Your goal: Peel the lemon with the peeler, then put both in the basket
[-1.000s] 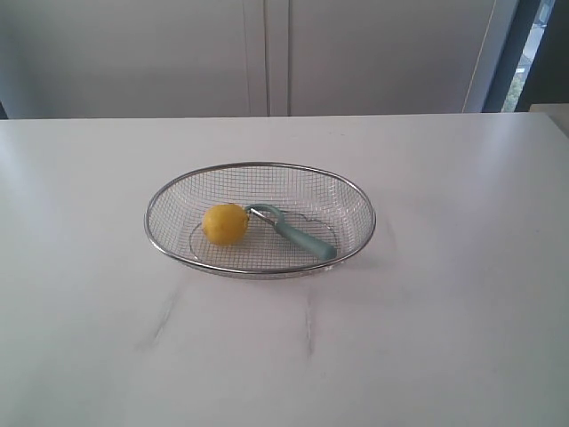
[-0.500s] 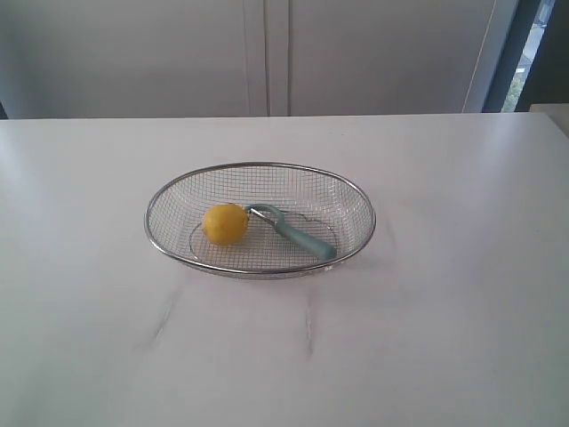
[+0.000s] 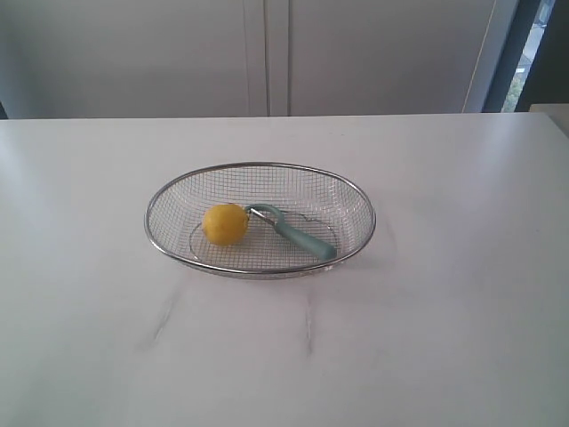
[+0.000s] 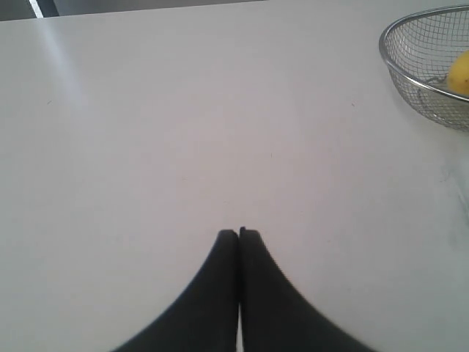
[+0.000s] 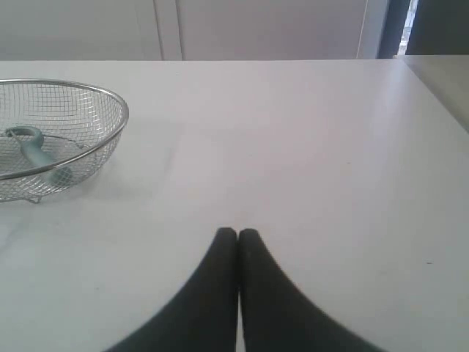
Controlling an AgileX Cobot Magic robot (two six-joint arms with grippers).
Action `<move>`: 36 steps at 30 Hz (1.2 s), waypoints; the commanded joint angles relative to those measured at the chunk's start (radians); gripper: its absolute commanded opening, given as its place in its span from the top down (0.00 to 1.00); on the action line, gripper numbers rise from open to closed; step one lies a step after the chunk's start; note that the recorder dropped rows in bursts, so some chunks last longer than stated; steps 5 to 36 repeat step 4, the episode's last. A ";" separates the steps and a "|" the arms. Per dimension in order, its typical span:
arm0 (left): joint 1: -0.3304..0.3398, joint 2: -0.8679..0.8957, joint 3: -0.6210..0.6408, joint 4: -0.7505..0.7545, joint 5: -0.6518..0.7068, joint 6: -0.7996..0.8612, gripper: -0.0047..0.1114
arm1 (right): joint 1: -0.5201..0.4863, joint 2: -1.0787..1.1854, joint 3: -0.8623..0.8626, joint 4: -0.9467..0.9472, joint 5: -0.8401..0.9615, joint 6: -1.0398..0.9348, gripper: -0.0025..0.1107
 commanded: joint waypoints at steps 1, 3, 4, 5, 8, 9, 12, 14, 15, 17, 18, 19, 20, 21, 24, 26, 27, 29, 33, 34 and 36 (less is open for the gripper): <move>-0.008 -0.005 0.002 0.000 0.002 -0.004 0.96 | 0.003 -0.006 0.006 0.003 -0.003 -0.011 0.98; -0.008 -0.005 0.002 0.000 0.002 -0.004 0.96 | 0.003 -0.006 0.006 0.003 -0.003 -0.011 0.98; -0.008 -0.005 0.002 0.000 0.002 -0.004 0.96 | 0.003 -0.006 0.006 0.003 -0.003 -0.011 0.98; -0.008 -0.005 0.002 0.000 0.002 -0.004 0.96 | 0.003 -0.006 0.006 0.003 -0.003 -0.011 0.98; -0.008 -0.005 0.002 0.000 0.002 -0.004 0.96 | 0.003 -0.006 0.006 0.003 -0.003 -0.011 0.98; -0.008 -0.005 0.002 0.000 0.002 -0.004 0.96 | 0.003 -0.006 0.006 0.003 -0.003 -0.011 0.98; -0.008 -0.005 0.002 0.000 0.002 -0.004 0.96 | 0.003 -0.006 0.006 0.003 -0.003 -0.011 0.98; -0.008 -0.005 0.002 0.000 0.002 -0.004 0.96 | 0.003 -0.006 0.006 0.003 -0.003 -0.011 0.98; -0.008 -0.005 0.002 0.000 0.002 -0.004 0.96 | 0.003 -0.006 0.006 0.003 -0.003 -0.011 0.98; -0.008 -0.005 0.002 0.000 0.002 -0.004 0.96 | 0.003 -0.006 0.006 0.003 -0.003 -0.011 0.98; -0.008 -0.005 0.002 0.000 0.002 -0.004 0.96 | 0.003 -0.006 0.006 0.003 -0.003 -0.011 0.98; -0.008 -0.005 0.002 0.000 0.002 -0.004 0.96 | 0.003 -0.006 0.006 0.003 -0.003 -0.011 0.98; -0.008 -0.005 0.002 0.000 0.002 -0.004 0.96 | 0.003 -0.006 0.006 0.003 -0.003 -0.011 0.98; -0.008 -0.005 0.002 0.000 0.002 -0.004 0.96 | 0.003 -0.006 0.006 0.003 -0.003 -0.011 0.98; -0.008 -0.005 0.002 0.000 0.002 -0.004 0.96 | 0.003 -0.006 0.006 0.003 -0.003 -0.011 0.98; -0.008 -0.005 0.002 0.000 0.002 -0.004 0.96 | 0.003 -0.006 0.006 0.003 -0.003 -0.011 0.98; -0.008 -0.005 0.002 0.000 0.002 -0.004 0.96 | 0.003 -0.006 0.006 0.003 -0.003 -0.011 0.98; -0.008 -0.005 0.002 0.000 0.002 -0.004 0.96 | 0.003 -0.006 0.006 0.003 -0.003 -0.011 0.98; -0.008 -0.005 0.002 0.000 0.002 -0.004 0.96 | 0.003 -0.006 0.006 0.003 -0.003 -0.011 0.98; -0.008 -0.005 0.002 0.000 0.002 -0.004 0.96 | 0.003 -0.006 0.006 0.003 -0.003 -0.011 0.98; -0.008 -0.005 0.002 0.000 0.002 -0.004 0.96 | 0.003 -0.006 0.006 0.003 -0.003 -0.011 0.98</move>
